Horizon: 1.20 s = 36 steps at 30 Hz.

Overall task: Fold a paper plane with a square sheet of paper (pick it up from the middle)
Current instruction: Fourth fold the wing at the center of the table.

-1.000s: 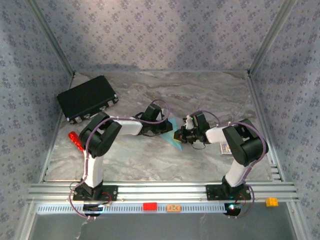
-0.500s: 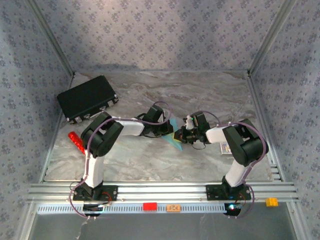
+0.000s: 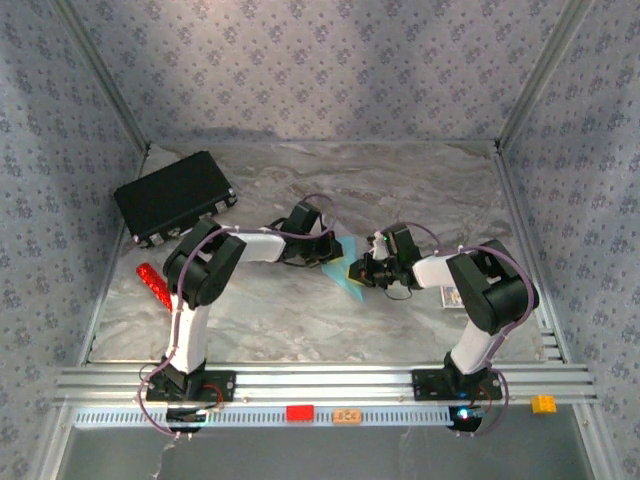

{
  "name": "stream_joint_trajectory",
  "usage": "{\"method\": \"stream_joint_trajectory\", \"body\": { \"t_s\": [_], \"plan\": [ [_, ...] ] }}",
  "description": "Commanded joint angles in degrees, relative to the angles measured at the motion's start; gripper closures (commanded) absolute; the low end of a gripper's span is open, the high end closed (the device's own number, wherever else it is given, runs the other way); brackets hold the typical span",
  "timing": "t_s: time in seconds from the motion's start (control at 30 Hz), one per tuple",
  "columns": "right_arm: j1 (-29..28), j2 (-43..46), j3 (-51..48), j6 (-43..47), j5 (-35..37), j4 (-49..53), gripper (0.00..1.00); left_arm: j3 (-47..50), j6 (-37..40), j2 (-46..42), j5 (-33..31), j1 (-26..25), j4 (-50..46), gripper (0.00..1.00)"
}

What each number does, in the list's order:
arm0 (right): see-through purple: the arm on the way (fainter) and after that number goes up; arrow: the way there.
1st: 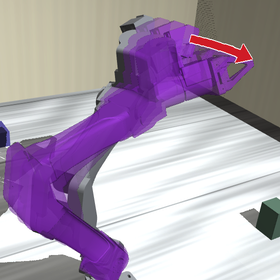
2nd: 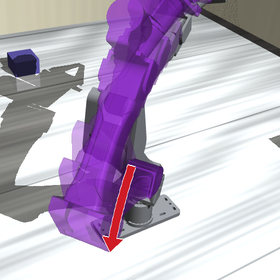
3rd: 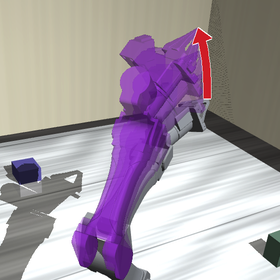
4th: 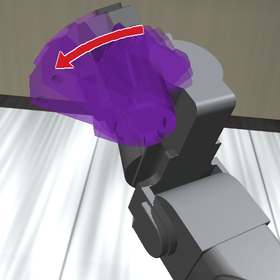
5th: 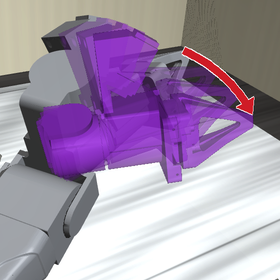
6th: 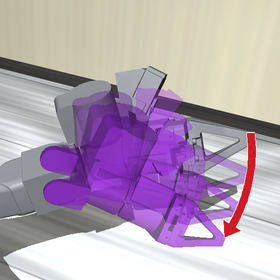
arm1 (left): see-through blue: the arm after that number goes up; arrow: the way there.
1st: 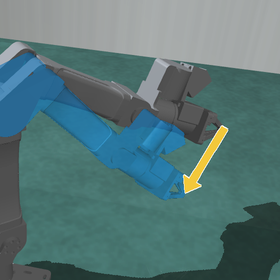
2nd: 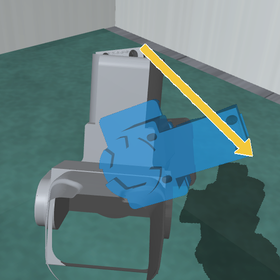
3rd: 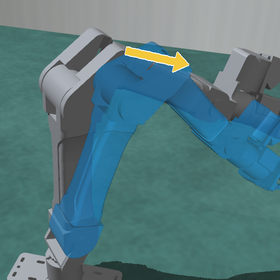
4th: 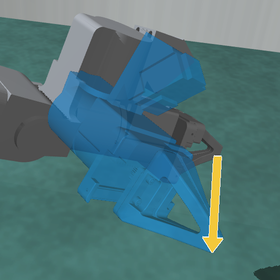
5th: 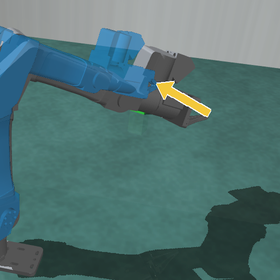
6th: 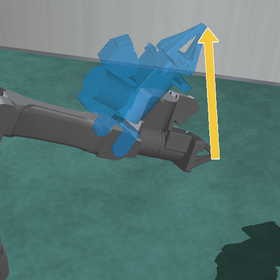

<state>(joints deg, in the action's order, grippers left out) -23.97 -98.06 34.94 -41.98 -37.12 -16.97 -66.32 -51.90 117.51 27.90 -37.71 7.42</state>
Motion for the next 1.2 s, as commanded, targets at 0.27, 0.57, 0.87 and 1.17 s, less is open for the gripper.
{"method": "stream_joint_trajectory", "body": {
  "t_s": [0.27, 0.57, 0.87, 1.17],
  "plan": [
    [0.5, -0.5, -3.0, 2.7, 3.9, 11.1, 1.00, -6.6, 4.3, 3.7, -6.1, 5.7, -10.3, 0.95],
    [0.4, 0.0, -3.1, 4.1, 3.6, 12.4, 1.00, -10.1, 5.7, 4.9, -6.7, 7.5, -13.8, 0.95],
    [0.5, 0.5, -1.9, 5.5, 2.5, 14.5, 1.00, -9.5, 5.6, -1.3, -6.5, 7.6, -14.0, 0.93],
    [0.6, 1.3, -1.7, 5.5, 2.8, 15.0, 1.00, -5.3, 5.2, -5.8, -3.8, 2.3, -8.8, 0.90]
  ]
}}
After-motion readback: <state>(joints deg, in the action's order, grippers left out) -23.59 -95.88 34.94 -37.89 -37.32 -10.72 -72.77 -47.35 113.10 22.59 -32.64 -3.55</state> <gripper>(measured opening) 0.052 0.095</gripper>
